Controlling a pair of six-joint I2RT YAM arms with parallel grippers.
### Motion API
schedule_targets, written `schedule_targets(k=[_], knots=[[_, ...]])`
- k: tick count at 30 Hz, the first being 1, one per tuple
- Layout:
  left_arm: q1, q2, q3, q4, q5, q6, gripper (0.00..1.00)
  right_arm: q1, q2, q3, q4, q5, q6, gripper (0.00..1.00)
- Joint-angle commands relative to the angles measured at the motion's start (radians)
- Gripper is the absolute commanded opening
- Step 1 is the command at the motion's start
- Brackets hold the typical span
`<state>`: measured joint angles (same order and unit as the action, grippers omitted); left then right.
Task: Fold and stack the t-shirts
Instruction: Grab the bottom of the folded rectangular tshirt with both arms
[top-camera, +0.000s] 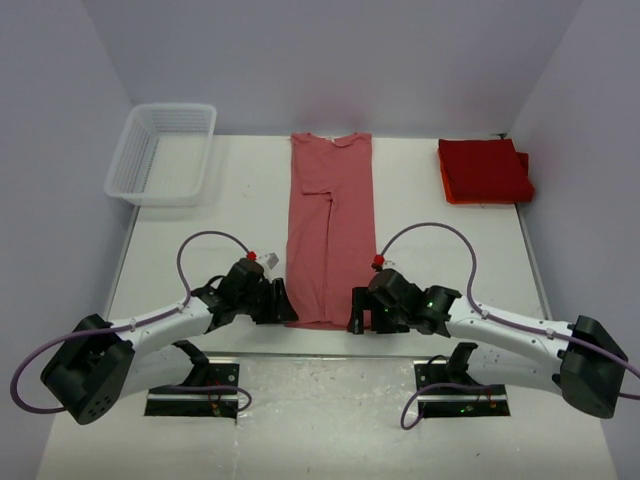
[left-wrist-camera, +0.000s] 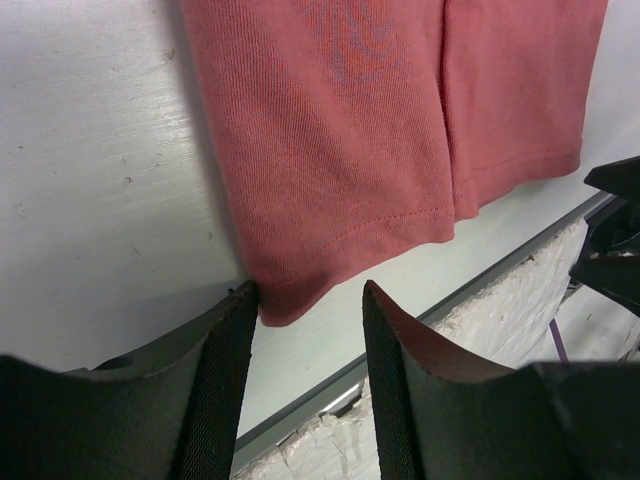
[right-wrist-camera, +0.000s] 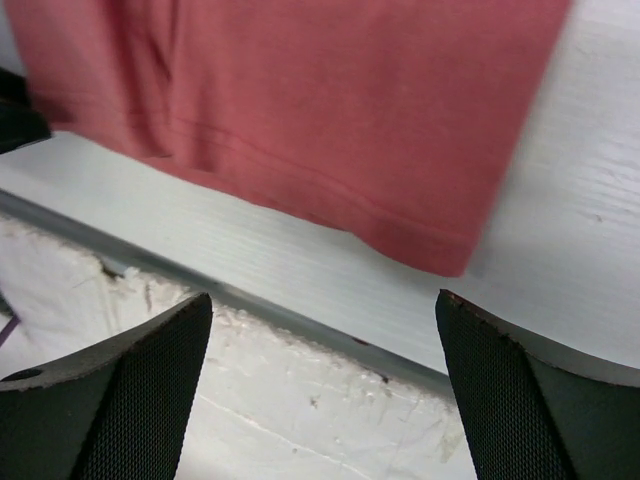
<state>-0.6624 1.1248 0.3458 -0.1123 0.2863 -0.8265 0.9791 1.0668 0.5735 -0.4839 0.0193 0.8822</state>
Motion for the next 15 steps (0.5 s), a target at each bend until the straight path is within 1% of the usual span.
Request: schedule_targets(k=[1,8,11,12,14,15], knots=[[-0.002,0.012,-0.028,-0.012,-0.015,0.023,0.49,-0.002,-0.027,-0.038,-0.024,0.086,0.124,0.93],[-0.002,0.021,-0.03,-0.01,-0.009,0.026,0.48,-0.016,-0.024,-0.035,-0.082,0.183,0.158,0.93],[-0.002,0.026,-0.031,-0.007,-0.007,0.026,0.43,-0.057,-0.022,-0.04,-0.088,0.188,0.153,0.93],[-0.003,0.029,-0.031,-0.006,-0.009,0.026,0.39,-0.084,-0.024,-0.041,-0.088,0.18,0.146,0.93],[-0.003,0.035,-0.036,0.003,-0.007,0.026,0.35,-0.109,-0.025,-0.049,-0.082,0.173,0.14,0.93],[-0.002,0.043,-0.039,0.003,-0.006,0.024,0.31,-0.131,-0.03,-0.052,-0.079,0.165,0.124,0.93]])
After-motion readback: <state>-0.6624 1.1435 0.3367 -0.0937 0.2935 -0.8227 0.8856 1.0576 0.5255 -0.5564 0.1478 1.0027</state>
